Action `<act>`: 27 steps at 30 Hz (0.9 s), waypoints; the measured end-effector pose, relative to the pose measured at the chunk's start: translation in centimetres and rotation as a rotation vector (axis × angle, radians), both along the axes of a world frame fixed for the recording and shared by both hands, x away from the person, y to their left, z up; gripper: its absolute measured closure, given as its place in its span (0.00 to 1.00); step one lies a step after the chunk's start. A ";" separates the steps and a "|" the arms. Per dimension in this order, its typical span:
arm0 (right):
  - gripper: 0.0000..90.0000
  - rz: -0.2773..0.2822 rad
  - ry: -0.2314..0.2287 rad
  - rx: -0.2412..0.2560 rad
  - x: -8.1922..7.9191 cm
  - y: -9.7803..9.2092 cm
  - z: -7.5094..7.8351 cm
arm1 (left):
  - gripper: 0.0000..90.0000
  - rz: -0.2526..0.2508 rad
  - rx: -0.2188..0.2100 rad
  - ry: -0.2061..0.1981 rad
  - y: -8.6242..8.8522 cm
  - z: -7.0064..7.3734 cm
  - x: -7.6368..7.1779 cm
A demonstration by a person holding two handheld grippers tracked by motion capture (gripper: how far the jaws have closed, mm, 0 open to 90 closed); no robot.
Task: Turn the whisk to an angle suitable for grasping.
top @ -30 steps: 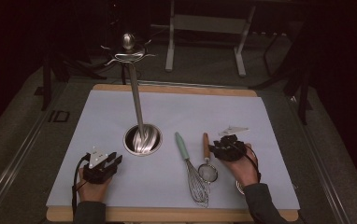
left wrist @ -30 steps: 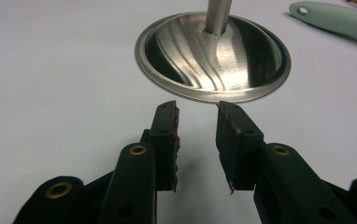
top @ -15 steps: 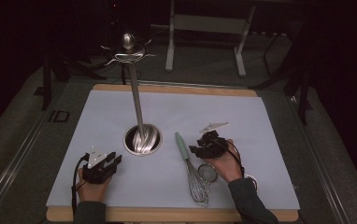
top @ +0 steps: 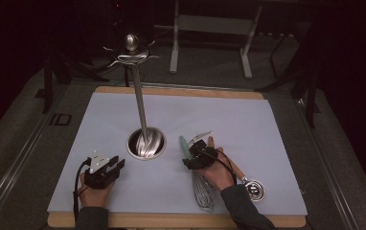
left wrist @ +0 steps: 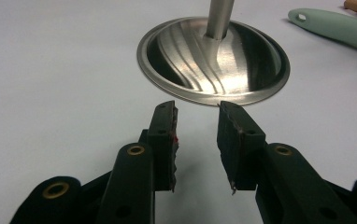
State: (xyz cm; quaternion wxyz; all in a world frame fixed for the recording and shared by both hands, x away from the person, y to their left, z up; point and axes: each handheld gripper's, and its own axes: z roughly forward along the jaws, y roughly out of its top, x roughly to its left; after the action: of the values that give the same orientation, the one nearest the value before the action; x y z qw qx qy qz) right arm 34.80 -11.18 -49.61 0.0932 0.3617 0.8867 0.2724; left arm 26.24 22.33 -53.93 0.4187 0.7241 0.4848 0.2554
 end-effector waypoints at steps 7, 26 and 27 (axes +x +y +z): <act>0.66 -0.023 0.077 -0.027 0.2 -0.4 -1.3 | 0.76 0.001 0.003 -0.003 0.0 0.0 0.0; 0.65 0.015 0.129 0.035 0.6 1.9 -1.1 | 0.76 -0.001 0.001 -0.012 0.0 0.0 -0.1; 0.64 0.014 0.127 0.028 0.7 1.8 -1.0 | 0.76 -0.001 0.002 -0.013 -0.1 0.0 -0.1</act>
State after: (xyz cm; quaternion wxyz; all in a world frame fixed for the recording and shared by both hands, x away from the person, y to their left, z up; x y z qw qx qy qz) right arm 35.51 -9.35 -50.61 0.0298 0.3733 0.8894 0.2621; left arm 26.12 22.28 -53.91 0.4213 0.7230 0.4817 0.2601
